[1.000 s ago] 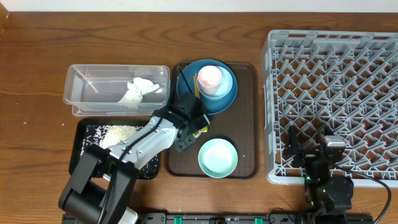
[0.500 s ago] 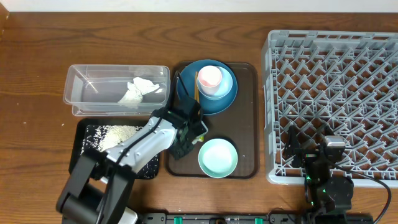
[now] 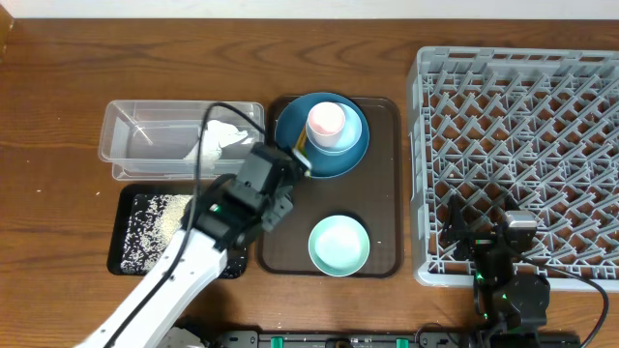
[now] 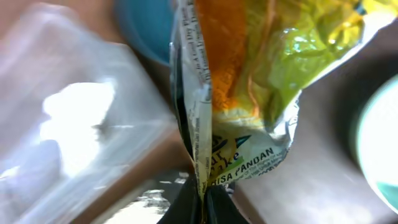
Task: Sort waste into correct bins and load items into the dishwasher rack
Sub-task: 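Grasp the yellow snack wrapper with the left gripper, then carry the wrapper left and drop it into the clear plastic bin, then grasp the white cup on the blue plate with the left gripper, then lift the white cup and move the right gripper toward it, then grasp the white cup with the right gripper from the left gripper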
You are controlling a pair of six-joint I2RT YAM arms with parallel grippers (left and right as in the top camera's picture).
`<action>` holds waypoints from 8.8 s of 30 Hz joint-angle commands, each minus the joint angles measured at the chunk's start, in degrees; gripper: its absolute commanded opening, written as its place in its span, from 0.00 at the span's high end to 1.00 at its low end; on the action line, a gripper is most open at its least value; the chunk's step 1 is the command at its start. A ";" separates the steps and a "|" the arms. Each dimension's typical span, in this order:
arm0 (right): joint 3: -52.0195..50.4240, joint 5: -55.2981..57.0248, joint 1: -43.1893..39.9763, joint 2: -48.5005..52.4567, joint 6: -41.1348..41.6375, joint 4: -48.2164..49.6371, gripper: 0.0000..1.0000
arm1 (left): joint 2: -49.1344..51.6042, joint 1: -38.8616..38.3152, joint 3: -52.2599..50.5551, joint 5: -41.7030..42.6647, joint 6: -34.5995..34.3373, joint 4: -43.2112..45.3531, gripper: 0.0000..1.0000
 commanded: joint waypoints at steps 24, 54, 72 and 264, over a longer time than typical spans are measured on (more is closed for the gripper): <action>-0.09 0.17 0.59 -0.09 0.20 -0.11 0.01 | 13.07 22.82 1.27 -11.58 -19.23 20.55 0.48; -0.09 0.20 0.59 -0.09 0.20 -0.15 0.01 | 14.91 15.54 1.53 30.47 -59.10 42.16 0.50; -0.09 0.20 0.59 -0.09 0.20 -0.15 0.01 | 27.26 6.82 2.34 13.84 -58.84 50.73 0.49; 48.59 -63.41 12.48 45.68 4.48 -5.92 0.46 | -5.05 10.27 2.21 77.35 -59.93 42.29 0.73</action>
